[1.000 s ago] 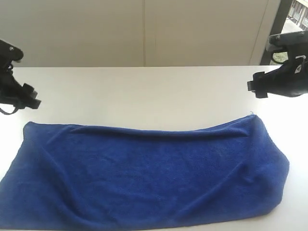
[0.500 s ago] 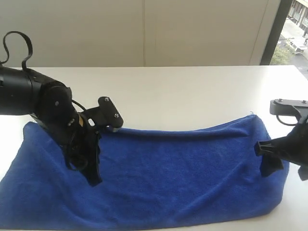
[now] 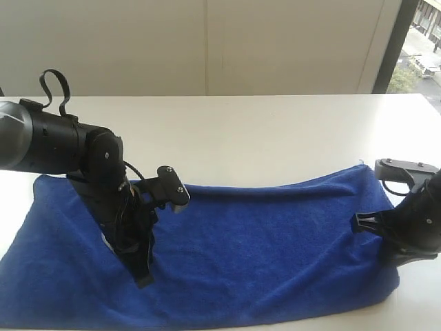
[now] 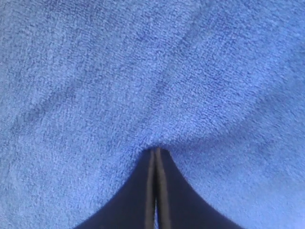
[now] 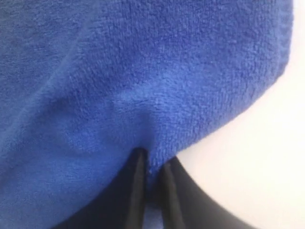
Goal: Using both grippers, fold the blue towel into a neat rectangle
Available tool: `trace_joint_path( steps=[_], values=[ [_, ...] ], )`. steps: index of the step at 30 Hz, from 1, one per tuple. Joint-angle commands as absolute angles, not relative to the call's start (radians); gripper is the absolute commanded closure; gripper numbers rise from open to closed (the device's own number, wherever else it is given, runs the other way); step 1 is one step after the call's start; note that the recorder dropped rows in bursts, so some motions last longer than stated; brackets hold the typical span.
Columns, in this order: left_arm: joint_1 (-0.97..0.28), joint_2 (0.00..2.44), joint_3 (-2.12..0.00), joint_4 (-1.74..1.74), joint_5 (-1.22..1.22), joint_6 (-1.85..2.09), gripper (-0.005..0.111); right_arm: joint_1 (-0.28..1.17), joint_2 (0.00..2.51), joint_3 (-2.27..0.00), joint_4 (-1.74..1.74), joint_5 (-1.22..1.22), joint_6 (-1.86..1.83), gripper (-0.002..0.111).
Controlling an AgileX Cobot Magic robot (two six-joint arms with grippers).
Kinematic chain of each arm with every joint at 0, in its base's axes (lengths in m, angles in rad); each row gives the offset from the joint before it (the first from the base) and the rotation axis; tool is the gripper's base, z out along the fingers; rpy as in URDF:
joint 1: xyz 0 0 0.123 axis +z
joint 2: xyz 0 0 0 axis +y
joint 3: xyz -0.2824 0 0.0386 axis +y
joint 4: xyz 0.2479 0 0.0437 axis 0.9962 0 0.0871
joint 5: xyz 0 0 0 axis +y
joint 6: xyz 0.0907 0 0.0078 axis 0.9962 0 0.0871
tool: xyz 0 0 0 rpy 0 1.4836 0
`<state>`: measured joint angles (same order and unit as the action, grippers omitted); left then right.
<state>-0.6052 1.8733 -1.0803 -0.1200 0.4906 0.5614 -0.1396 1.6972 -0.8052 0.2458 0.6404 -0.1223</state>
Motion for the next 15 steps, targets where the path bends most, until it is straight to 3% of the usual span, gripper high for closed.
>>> trace_joint_path(
  steps=[1, 12, 15],
  values=[
    [-0.609, 1.945, -1.06, -0.13, 0.474, 0.566, 0.107, -0.146, 1.692, -0.804, 0.266, 0.623, -0.138, 0.108],
    [-0.609, 1.968, -1.06, -0.13, 0.48, 0.566, 0.107, -0.015, 1.661, -0.87, 0.578, 0.561, -0.371, 0.108],
    [-0.609, 1.968, -1.06, -0.13, 0.487, 0.566, 0.107, 0.039, 1.668, -0.895, 0.595, 0.535, -0.371, 0.101]
  ],
)
